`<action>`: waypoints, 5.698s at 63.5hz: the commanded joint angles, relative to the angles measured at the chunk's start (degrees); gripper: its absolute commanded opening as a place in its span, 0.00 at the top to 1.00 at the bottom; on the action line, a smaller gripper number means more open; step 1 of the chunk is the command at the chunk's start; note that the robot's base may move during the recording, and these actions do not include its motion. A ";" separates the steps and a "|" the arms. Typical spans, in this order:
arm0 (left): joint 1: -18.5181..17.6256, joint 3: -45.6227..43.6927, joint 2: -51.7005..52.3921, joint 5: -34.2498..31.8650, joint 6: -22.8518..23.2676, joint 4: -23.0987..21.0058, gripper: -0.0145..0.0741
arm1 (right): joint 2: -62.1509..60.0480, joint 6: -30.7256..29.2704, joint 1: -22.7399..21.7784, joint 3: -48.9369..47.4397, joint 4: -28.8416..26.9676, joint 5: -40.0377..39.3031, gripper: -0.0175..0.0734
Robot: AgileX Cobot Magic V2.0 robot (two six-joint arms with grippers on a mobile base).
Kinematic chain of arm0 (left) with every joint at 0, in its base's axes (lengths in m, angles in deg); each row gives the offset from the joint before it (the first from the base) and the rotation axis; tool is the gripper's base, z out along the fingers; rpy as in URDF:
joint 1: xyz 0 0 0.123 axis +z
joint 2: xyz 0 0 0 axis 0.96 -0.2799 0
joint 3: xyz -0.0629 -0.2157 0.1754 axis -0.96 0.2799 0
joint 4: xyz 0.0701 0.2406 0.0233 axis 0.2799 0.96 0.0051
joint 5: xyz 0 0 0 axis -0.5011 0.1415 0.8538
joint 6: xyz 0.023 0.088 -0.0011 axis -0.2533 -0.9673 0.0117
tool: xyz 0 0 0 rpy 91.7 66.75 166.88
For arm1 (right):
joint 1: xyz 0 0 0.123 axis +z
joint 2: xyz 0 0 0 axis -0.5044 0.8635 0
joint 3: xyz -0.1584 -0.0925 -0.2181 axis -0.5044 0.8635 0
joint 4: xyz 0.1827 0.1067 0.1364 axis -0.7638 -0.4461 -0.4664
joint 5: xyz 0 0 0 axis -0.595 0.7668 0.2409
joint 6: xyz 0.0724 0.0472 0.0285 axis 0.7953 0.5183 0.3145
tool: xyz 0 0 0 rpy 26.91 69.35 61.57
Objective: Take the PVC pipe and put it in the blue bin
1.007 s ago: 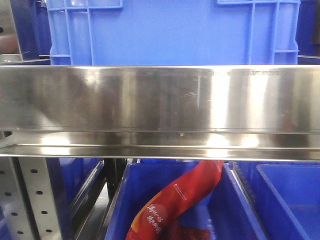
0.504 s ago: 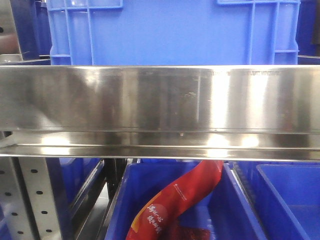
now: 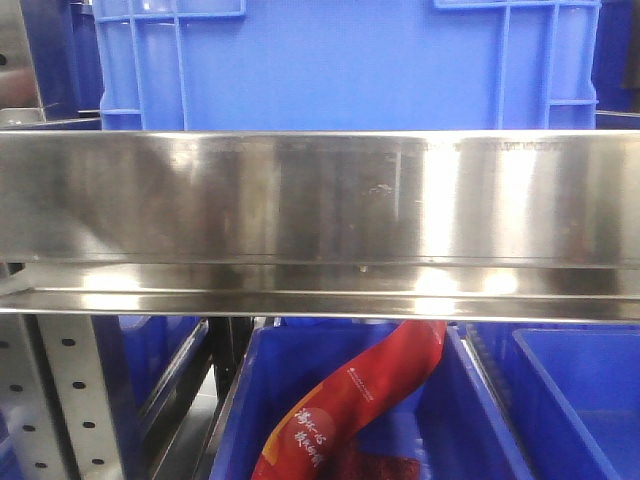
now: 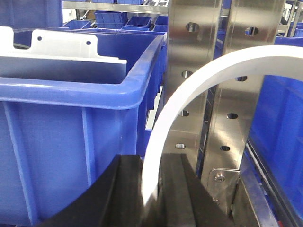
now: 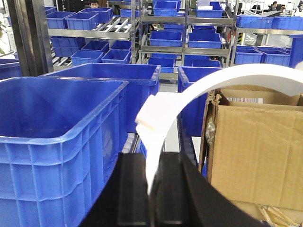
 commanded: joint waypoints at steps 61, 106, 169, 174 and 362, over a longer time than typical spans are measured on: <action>-6.47 -5.25 0.35 -1.07 -6.19 -2.22 0.96 | 0.01 -4.51 0.00 -0.17 -4.88 -4.60 0.99; -22.36 -15.54 -14.96 -7.62 -6.19 -1.35 0.96 | 0.11 -8.08 0.00 -0.17 -10.11 -5.72 0.99; -30.54 -37.48 -41.96 -15.53 -9.03 -0.08 0.96 | 0.32 -8.08 0.00 -0.17 -10.09 -5.72 0.99; -30.54 -38.94 -44.18 -15.64 -9.03 -0.08 0.96 | 0.76 -8.08 0.00 -0.17 -10.14 -5.72 0.99; -20.55 -14.69 -12.82 -5.70 -8.55 -2.88 0.96 | 40.87 -46.61 26.29 -21.54 -37.82 -20.91 0.99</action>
